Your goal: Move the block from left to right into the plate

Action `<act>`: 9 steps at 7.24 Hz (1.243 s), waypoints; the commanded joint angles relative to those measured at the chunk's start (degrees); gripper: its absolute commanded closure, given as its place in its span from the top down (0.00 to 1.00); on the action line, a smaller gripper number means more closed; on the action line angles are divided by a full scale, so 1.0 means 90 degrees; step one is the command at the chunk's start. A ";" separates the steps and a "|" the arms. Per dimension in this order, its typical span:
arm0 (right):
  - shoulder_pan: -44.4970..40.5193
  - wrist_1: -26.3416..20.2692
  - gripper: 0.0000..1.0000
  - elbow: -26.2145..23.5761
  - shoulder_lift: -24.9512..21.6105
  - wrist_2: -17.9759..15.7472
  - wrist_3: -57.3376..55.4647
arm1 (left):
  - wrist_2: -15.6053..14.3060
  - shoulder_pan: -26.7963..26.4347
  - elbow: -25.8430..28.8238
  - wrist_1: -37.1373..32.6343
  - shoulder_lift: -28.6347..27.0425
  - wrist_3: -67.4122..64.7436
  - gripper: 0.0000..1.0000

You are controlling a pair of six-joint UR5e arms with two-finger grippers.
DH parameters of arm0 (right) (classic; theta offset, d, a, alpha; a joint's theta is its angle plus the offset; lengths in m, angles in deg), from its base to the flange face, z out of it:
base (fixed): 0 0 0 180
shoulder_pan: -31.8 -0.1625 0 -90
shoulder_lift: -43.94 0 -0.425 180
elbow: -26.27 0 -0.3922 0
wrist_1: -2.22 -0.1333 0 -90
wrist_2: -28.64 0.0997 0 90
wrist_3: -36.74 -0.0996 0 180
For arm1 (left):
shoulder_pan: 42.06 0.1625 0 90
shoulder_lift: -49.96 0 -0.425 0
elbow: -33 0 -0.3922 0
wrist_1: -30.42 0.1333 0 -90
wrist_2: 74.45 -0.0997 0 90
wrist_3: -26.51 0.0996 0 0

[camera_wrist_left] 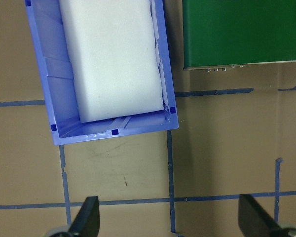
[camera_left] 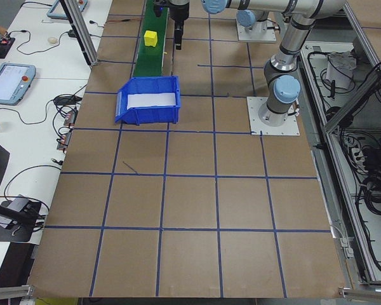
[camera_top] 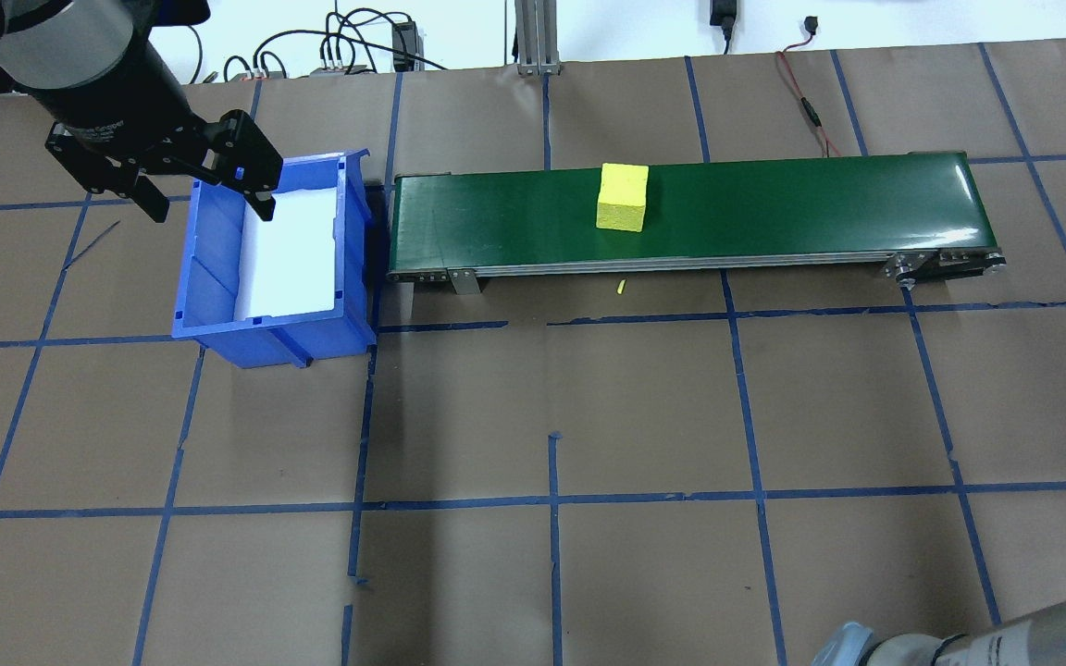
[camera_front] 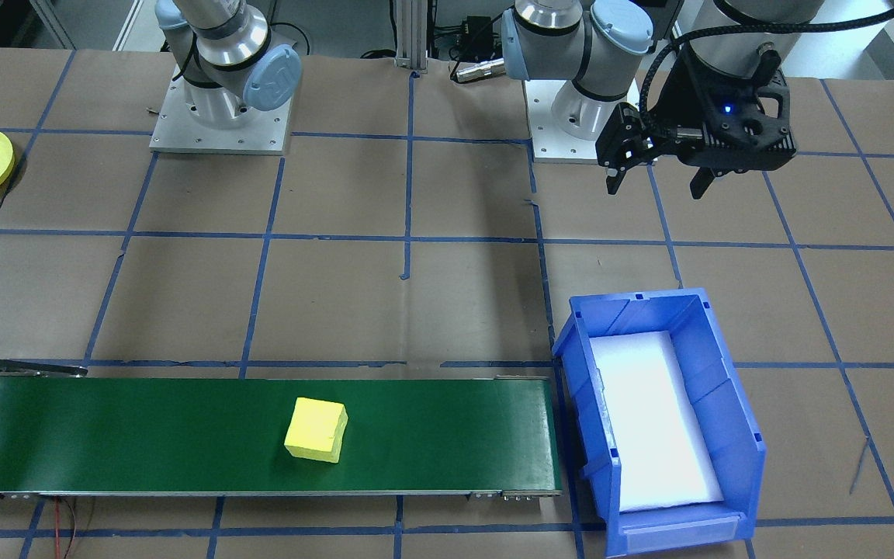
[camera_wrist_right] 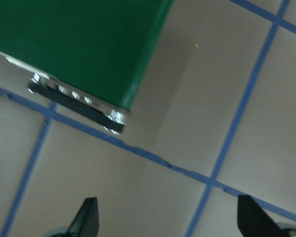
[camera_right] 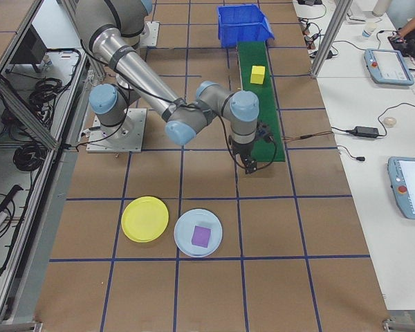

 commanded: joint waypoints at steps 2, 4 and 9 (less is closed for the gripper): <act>-0.1927 -0.0093 1.00 0.0101 -0.0016 0.0419 -0.3453 | -0.0013 -0.0004 -0.0020 0.0010 0.0000 0.0000 1.00; -0.2770 0.0129 1.00 0.0510 0.0382 0.0419 -0.5236 | -0.0013 -0.0004 -0.0020 0.0010 0.0000 0.0000 1.00; -0.3076 0.0647 1.00 0.0805 0.1262 0.1551 -0.7157 | -0.0013 -0.0004 -0.0030 0.0010 0.0000 0.0000 1.00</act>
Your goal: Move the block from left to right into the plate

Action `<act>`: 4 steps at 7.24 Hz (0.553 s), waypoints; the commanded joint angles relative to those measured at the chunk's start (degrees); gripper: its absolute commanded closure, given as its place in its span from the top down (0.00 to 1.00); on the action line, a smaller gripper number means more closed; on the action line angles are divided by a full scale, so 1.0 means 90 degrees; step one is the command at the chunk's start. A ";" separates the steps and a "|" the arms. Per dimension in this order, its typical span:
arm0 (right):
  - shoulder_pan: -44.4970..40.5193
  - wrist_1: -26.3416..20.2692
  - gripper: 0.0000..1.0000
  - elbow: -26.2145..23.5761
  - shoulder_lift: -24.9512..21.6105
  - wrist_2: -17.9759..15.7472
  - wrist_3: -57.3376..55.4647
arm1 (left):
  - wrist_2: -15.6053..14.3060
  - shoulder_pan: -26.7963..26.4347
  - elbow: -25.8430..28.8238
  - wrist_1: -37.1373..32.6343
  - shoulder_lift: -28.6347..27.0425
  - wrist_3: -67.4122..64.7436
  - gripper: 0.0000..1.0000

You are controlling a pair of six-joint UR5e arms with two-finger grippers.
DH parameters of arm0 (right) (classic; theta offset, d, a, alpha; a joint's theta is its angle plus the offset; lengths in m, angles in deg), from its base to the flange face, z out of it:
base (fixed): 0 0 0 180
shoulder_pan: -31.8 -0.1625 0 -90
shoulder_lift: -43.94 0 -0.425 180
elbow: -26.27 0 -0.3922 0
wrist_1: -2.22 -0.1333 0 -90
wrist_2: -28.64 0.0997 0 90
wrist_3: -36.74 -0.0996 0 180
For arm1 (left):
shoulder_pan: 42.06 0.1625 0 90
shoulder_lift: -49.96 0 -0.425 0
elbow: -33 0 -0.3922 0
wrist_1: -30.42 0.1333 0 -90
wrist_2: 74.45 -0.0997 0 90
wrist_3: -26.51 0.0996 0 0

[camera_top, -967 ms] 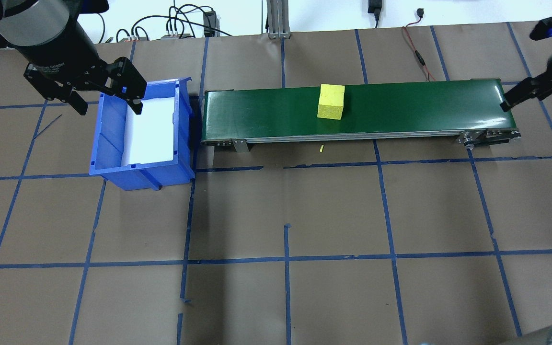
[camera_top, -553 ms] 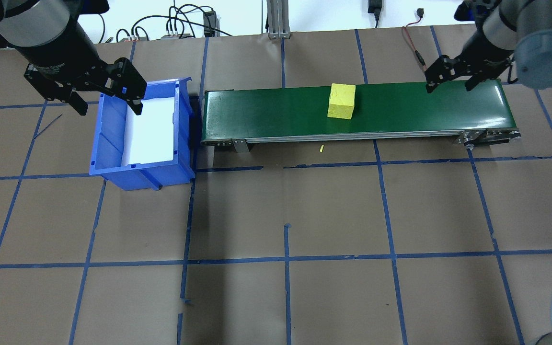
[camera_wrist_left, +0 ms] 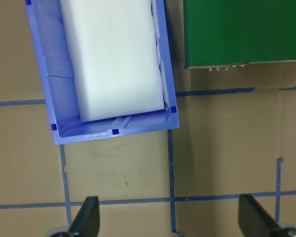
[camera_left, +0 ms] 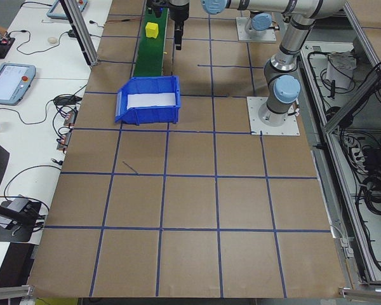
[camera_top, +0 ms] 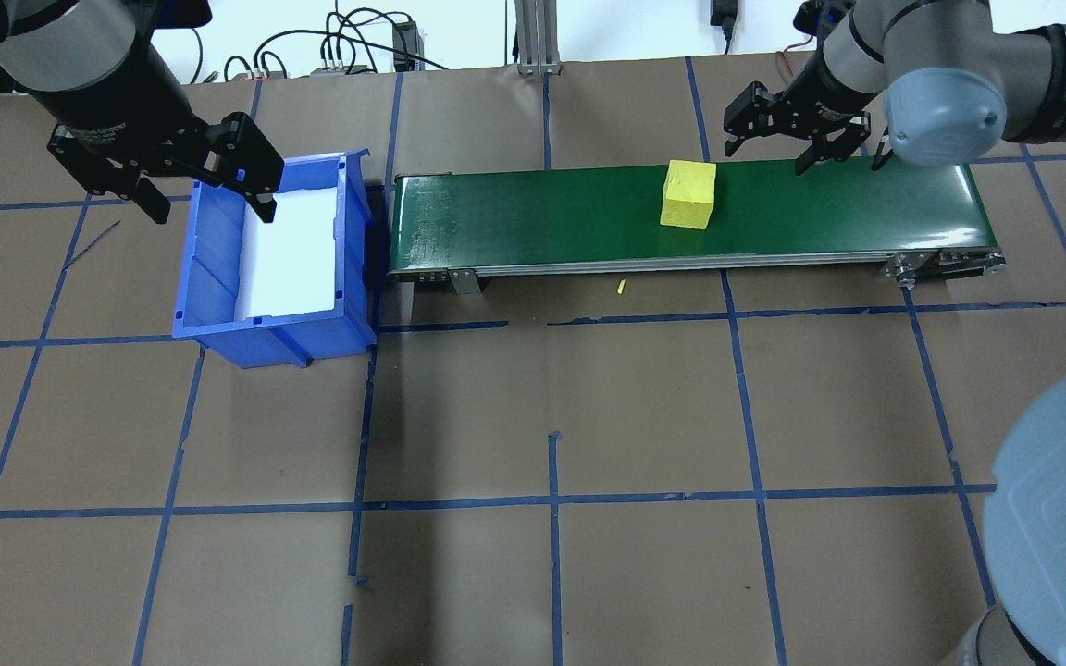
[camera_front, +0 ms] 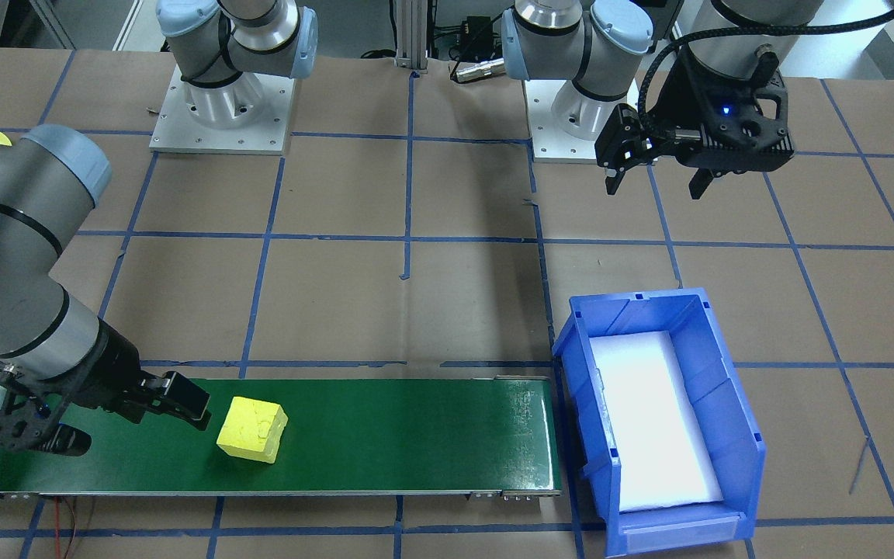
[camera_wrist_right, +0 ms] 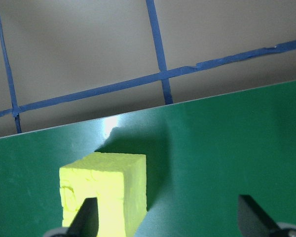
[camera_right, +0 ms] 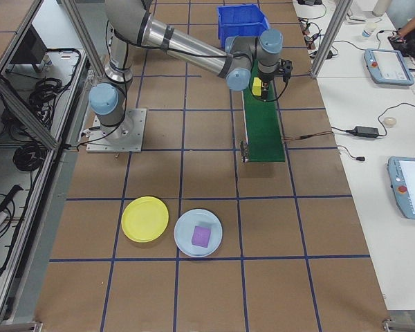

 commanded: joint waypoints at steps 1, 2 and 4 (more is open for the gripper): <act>-0.0012 0.0228 1.00 0.0014 0.0243 0.0215 -0.0218 | 0.0003 0.0010 -0.0003 0.0000 0.0000 0.0000 1.00; -0.0012 0.0229 1.00 0.0024 0.0244 0.0215 -0.0218 | 0.0004 0.0010 -0.0003 0.0000 0.0000 0.0000 1.00; -0.0012 0.0277 1.00 0.0014 0.0321 0.0225 -0.0218 | 0.0004 0.0010 -0.0003 0.0000 0.0000 0.0000 1.00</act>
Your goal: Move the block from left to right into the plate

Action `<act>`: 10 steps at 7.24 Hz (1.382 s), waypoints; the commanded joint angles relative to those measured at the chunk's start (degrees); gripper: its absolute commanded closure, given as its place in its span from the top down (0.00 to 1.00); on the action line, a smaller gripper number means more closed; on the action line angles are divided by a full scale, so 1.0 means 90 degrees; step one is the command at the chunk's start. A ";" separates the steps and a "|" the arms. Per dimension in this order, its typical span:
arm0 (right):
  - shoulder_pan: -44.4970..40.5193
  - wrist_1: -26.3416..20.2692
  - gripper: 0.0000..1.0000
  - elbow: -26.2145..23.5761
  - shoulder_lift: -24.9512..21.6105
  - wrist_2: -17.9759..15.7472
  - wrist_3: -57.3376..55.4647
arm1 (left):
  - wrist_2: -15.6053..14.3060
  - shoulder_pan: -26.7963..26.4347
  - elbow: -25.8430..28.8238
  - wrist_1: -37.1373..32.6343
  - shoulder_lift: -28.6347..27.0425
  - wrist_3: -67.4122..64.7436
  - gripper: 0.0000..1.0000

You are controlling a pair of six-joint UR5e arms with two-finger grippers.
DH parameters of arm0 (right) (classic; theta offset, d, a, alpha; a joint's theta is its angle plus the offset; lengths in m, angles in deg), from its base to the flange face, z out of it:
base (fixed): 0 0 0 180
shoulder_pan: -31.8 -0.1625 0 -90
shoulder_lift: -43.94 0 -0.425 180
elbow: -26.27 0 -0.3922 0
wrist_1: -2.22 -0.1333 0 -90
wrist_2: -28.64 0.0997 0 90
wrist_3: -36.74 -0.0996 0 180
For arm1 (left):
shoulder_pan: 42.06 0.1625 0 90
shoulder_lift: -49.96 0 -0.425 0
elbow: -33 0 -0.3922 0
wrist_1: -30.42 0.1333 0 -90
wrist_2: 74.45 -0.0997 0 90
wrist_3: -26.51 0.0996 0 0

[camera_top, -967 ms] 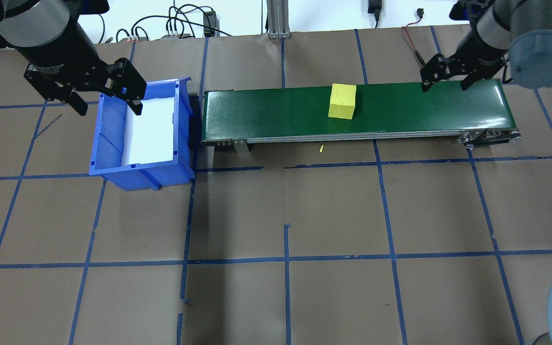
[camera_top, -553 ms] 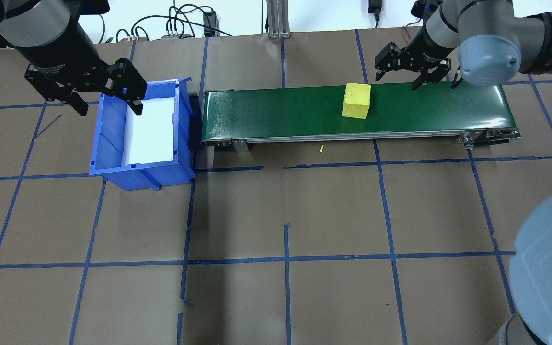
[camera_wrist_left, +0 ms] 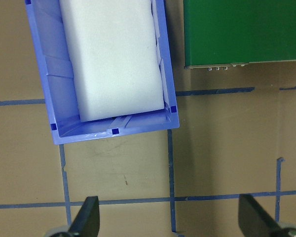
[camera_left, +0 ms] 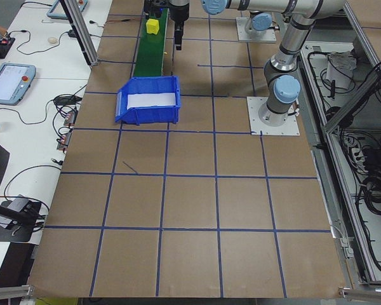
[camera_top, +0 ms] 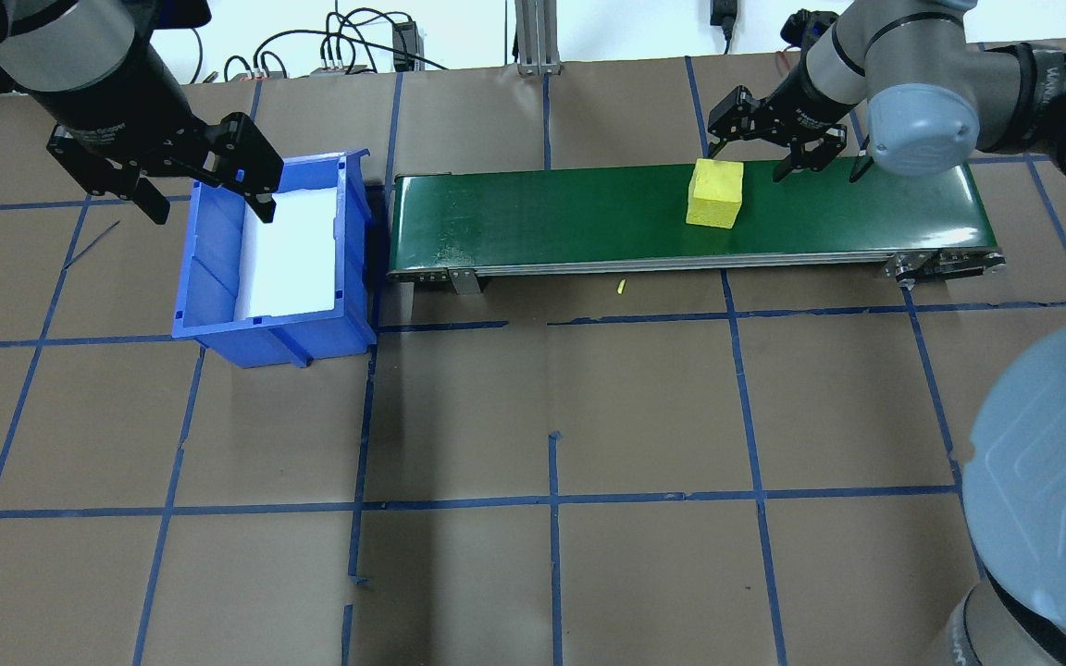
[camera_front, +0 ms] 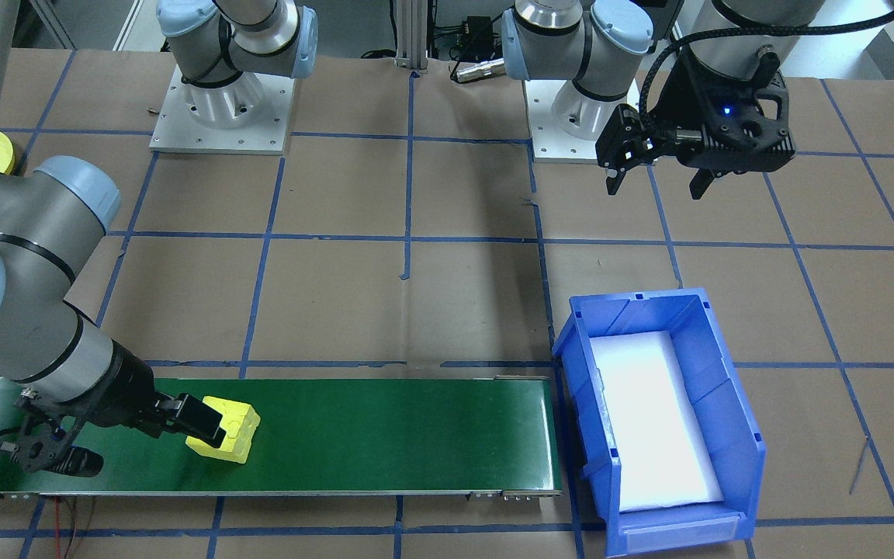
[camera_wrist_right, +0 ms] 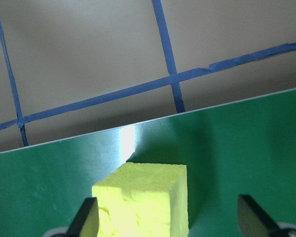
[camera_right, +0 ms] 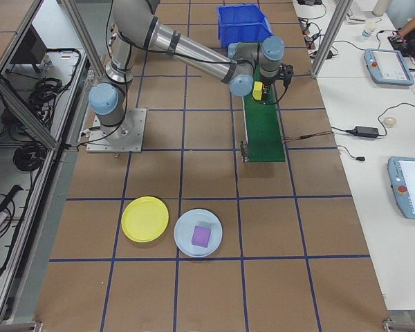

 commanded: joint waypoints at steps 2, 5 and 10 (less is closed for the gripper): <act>0.0000 0.0051 1.00 -0.0064 0.0151 0.0001 0.0085 | 0.0029 -0.0009 0.0000 0.0000 0.0000 0.0000 1.00; 0.0019 0.0110 0.31 -0.0172 0.0220 -0.0719 0.1242 | 0.0010 0.0001 0.0000 0.0000 0.0000 0.0000 1.00; 0.2569 -0.1754 0.27 -0.0736 -0.1827 -0.2691 0.5721 | 0.0030 0.0001 0.0000 0.0000 0.0000 0.0000 1.00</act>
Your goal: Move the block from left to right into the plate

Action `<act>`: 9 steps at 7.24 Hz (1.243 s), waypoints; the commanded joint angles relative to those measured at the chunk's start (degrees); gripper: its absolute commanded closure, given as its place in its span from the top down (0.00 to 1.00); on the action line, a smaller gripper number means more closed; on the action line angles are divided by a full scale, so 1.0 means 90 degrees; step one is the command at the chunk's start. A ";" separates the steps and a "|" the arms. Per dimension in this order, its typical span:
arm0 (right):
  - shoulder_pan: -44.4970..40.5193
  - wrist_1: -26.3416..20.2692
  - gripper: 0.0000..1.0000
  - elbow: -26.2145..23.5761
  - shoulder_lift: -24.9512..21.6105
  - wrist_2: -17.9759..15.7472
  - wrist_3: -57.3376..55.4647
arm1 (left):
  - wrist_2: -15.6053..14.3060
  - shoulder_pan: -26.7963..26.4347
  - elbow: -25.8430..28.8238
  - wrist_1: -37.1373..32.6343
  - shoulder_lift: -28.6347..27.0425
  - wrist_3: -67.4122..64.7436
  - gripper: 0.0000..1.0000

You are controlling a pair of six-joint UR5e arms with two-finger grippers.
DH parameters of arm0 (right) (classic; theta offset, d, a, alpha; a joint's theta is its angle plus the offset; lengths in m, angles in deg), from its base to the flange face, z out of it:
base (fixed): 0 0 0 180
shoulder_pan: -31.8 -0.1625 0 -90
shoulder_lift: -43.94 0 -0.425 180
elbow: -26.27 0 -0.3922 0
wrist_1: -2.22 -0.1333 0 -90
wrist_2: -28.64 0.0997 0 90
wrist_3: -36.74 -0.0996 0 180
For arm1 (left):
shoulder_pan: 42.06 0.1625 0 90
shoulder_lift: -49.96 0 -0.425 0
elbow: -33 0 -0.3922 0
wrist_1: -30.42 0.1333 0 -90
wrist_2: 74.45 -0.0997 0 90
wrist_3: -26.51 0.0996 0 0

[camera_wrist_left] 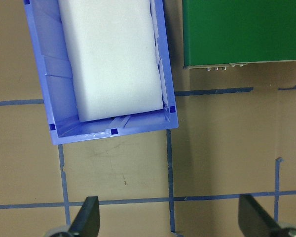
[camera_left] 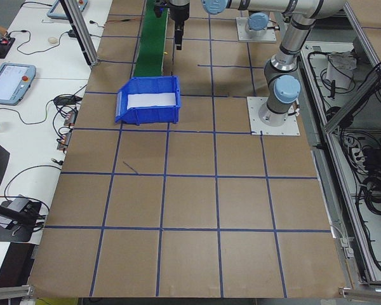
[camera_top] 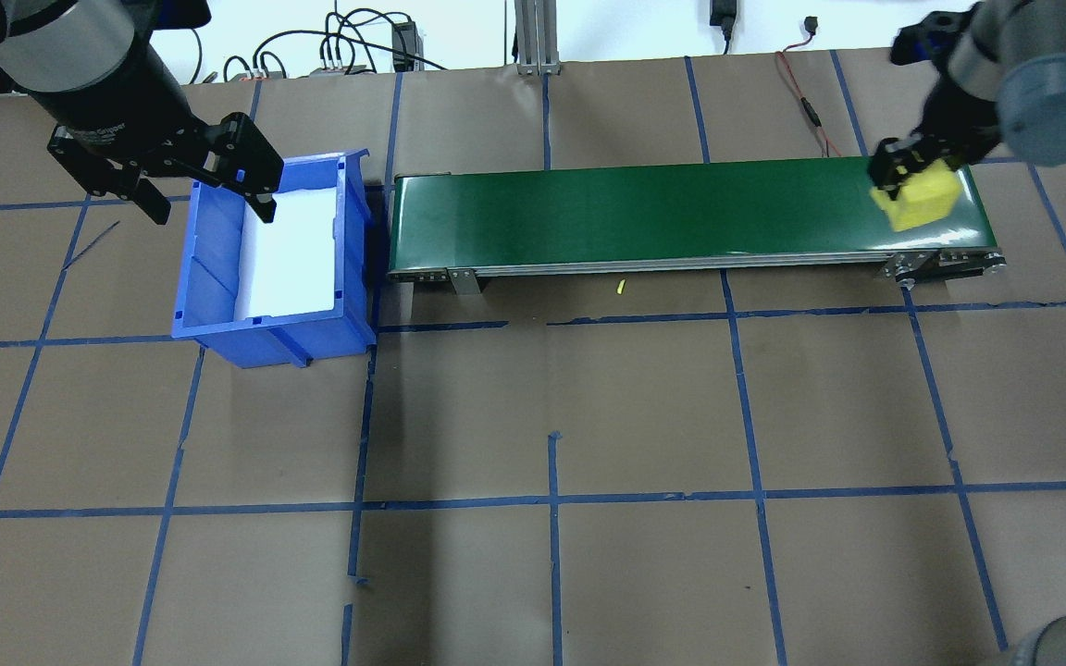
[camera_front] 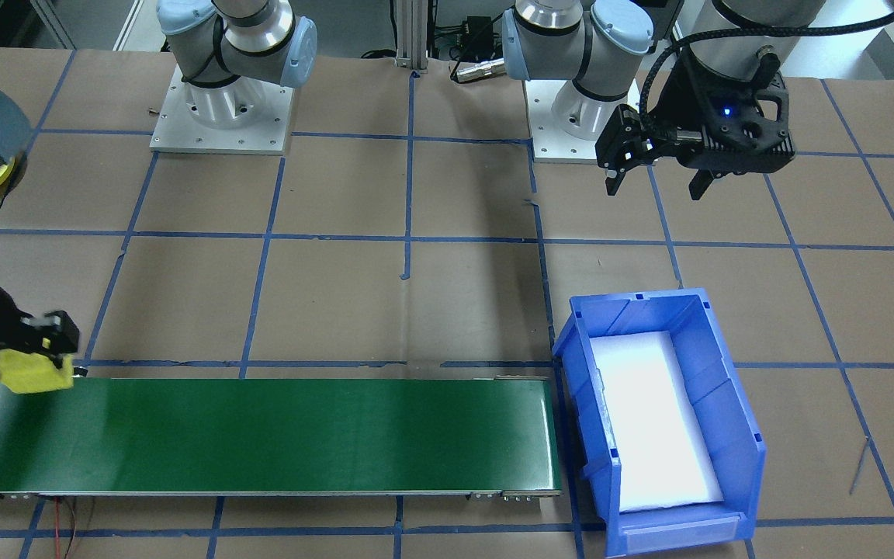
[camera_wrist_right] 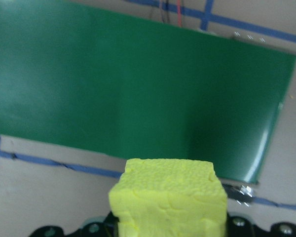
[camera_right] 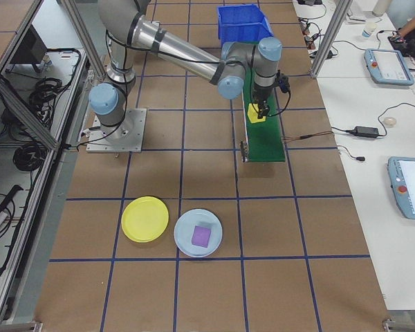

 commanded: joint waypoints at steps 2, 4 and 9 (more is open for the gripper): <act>0.2939 -0.0508 0.24 -0.1026 -0.0655 -0.0483 0.2577 | 0.0004 0.0000 0.0000 0.0000 -0.0001 0.0000 1.00; 0.4291 -0.0071 0.16 -0.1439 -0.0655 -0.0492 0.3540 | 0.0004 0.0000 0.0000 0.0000 -0.0001 0.0000 1.00; 0.6355 0.1533 0.83 -0.3031 -0.0558 -0.0191 0.4881 | -0.0006 0.0010 0.0000 0.0000 -0.0001 0.0000 1.00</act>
